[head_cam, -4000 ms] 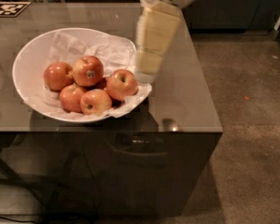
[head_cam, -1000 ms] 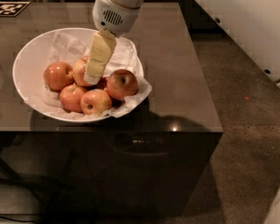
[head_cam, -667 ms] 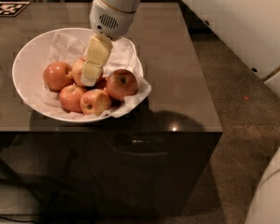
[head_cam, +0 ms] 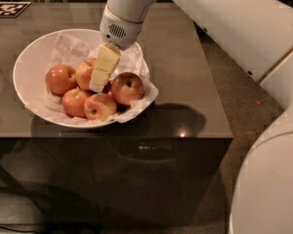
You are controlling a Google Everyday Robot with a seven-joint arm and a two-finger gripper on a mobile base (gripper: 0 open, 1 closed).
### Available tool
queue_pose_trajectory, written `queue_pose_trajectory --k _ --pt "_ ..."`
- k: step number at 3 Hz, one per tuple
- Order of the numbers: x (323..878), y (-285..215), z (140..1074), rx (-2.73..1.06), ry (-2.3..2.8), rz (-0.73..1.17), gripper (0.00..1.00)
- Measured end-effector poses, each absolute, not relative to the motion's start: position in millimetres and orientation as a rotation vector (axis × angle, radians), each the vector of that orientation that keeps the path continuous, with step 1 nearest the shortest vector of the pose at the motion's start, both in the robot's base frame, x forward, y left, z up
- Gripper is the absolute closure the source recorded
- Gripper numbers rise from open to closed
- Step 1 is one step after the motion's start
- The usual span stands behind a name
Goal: Pick apple from white bowl
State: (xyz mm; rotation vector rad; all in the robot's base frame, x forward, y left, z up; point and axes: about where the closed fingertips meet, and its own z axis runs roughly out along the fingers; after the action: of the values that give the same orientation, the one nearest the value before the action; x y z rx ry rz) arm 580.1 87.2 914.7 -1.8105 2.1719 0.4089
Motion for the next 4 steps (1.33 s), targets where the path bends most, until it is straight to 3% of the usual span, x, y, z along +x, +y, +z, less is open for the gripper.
queue_pose_trajectory --k 4 --pt "556.9 111.9 908.9 -1.806 2.127 0.486 0.00"
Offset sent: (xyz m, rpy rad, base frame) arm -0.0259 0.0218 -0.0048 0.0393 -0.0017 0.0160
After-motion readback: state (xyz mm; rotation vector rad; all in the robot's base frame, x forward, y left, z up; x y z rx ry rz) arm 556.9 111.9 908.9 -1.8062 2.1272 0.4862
